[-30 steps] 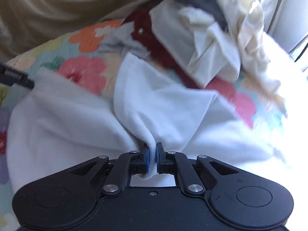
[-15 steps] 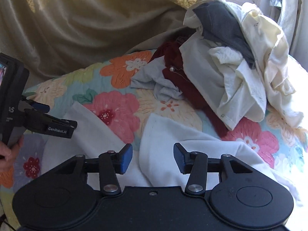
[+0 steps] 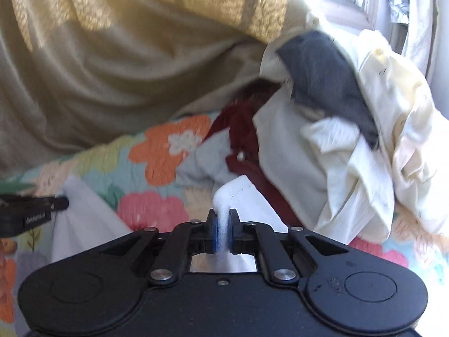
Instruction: Fold clothes
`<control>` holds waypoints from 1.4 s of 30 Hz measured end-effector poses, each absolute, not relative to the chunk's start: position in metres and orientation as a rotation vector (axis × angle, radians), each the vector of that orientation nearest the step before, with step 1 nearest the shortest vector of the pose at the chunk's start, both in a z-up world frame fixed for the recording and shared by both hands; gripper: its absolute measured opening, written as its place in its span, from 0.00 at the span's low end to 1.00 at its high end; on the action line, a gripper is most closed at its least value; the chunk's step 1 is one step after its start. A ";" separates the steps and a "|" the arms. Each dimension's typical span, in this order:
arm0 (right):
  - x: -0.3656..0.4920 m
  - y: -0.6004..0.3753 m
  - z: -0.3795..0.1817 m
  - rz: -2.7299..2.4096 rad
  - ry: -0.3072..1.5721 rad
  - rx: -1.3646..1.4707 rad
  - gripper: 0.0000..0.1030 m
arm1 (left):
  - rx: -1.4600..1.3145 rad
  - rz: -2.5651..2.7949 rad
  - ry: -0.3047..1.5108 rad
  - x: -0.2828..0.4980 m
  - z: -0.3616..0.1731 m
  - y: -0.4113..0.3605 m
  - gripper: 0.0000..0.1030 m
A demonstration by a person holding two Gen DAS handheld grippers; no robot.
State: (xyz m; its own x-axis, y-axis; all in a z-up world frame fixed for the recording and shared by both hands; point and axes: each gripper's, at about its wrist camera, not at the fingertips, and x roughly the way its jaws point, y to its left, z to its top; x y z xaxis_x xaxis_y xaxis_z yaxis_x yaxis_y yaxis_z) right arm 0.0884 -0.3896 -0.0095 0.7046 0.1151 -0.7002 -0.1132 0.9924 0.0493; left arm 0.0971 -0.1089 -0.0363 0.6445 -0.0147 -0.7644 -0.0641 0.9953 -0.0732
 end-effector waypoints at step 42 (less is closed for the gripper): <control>-0.214 -0.467 0.037 0.119 0.737 0.316 0.56 | 0.205 0.003 0.933 0.028 -0.002 -0.118 0.82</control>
